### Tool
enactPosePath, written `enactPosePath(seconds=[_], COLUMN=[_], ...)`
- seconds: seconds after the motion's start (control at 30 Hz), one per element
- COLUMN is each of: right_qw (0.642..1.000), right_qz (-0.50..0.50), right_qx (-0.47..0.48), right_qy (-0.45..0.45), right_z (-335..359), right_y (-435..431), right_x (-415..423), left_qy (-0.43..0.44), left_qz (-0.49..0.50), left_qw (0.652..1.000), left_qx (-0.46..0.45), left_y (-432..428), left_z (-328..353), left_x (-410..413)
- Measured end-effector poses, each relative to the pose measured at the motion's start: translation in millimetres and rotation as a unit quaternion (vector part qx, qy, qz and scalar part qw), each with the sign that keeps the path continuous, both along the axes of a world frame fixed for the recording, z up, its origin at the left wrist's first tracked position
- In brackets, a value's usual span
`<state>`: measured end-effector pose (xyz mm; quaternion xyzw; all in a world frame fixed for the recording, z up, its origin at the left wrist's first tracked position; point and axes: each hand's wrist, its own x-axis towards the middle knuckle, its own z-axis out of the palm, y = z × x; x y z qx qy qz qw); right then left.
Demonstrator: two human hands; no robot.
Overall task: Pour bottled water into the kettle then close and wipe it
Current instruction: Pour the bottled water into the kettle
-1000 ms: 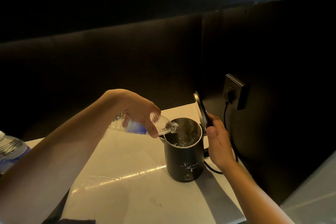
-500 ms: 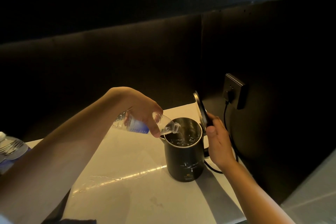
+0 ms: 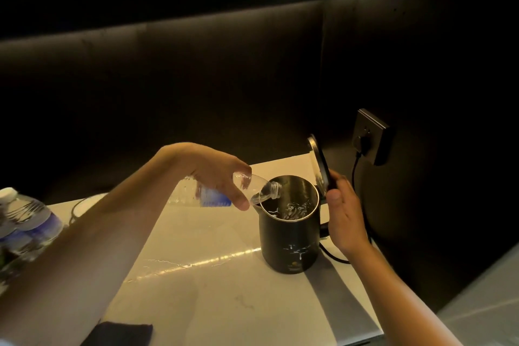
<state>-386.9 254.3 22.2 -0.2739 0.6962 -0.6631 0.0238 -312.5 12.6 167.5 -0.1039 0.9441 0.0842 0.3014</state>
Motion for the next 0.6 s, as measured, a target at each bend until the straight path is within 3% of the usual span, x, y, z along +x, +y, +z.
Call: enactPosePath(seconds=[0.13,0.23,0.4,0.6], right_qw=[1.0,1.0,1.0,0.999], right_qz=[-0.002,-0.009,-0.008,-0.023], right_qx=[0.001,0.001,0.004,0.028], right_qy=[0.003,0.009,-0.008,-0.011], right_z=[-1,-2,-3,-4], right_y=[-1,-1,-2,-3], right_x=[-2,-4,-2,-1], left_qy=[0.091,0.206,0.435,0.561], left_qz=[0.069,0.12,0.257,0.433], left_qw=[0.987,0.946,0.813,0.658], left_qx=[0.113,0.218,0.291,0.254], left_y=[-10,-23,-24,-21], left_z=[-30,-68,-139,-188], left_x=[26,50,81,95])
